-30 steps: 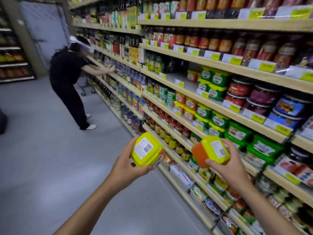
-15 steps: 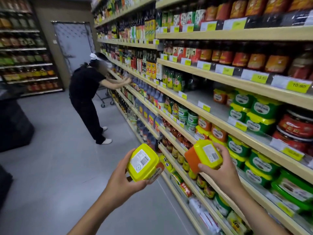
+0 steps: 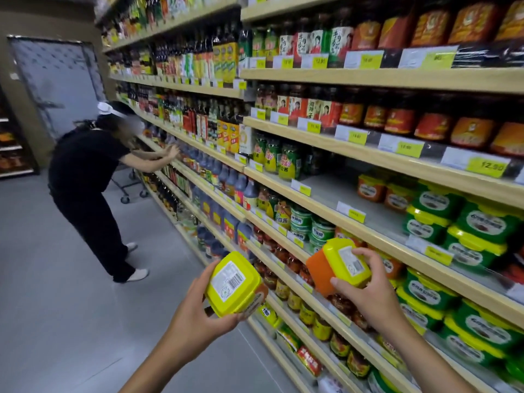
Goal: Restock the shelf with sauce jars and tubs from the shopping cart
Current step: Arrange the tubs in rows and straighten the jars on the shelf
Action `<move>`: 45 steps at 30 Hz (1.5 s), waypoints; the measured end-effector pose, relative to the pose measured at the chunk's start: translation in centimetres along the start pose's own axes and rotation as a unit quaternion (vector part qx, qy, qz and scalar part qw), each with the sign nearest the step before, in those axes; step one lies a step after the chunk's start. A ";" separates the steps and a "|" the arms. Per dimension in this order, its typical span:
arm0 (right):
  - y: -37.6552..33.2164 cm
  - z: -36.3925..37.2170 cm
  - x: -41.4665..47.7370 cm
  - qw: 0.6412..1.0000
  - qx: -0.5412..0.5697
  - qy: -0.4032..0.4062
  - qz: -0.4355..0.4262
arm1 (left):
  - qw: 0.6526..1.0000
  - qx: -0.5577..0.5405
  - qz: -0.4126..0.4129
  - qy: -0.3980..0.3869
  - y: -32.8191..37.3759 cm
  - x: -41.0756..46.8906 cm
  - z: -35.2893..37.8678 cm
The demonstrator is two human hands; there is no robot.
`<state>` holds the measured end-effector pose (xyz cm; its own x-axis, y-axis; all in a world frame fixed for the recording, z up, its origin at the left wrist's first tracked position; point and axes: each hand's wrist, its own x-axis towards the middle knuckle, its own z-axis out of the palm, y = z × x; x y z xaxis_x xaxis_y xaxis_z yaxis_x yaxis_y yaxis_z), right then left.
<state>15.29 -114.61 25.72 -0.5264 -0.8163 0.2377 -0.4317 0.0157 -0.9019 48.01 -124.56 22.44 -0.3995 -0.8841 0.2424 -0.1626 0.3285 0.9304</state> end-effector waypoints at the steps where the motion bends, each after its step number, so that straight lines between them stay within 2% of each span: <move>1: -0.6 1.0 0.8 1.000 -0.002 0.013 0.008 | 1.000 -0.002 0.005 -0.015 -0.6 1.8 -1.0; 6: -3.2 4.7 4.5 0.995 -0.012 0.092 0.040 | 0.996 0.007 0.043 -0.082 -2.2 11.2 -4.5; 11: -3.8 5.5 6.6 0.985 -0.015 0.150 0.086 | 0.987 0.028 0.093 -0.127 -2.6 18.7 -3.6; 21: -3.7 3.0 11.3 0.962 -0.034 0.257 0.089 | 0.960 0.033 0.181 -0.212 1.2 30.6 3.9; 27: -3.1 0.7 16.3 0.946 -0.046 0.311 0.079 | 0.942 0.027 0.197 -0.271 3.5 37.4 9.4; 30: -2.5 -0.3 19.0 0.936 -0.072 0.336 0.074 | 0.933 0.074 0.208 -0.284 4.5 41.0 12.2; 36: -0.3 -2.1 23.8 0.917 -0.207 0.315 0.130 | 0.914 0.116 0.239 -0.308 5.4 45.9 16.9; 45: 1.3 -2.5 26.8 0.885 -0.326 0.272 0.190 | 0.897 0.117 0.222 -0.365 5.4 49.7 22.8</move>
<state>-1.20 -134.99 31.86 -0.9224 -0.2843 0.2613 -0.3859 0.7038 -0.5965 6.76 -159.16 33.22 -0.9415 -0.2249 0.2510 0.0076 0.7302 0.6832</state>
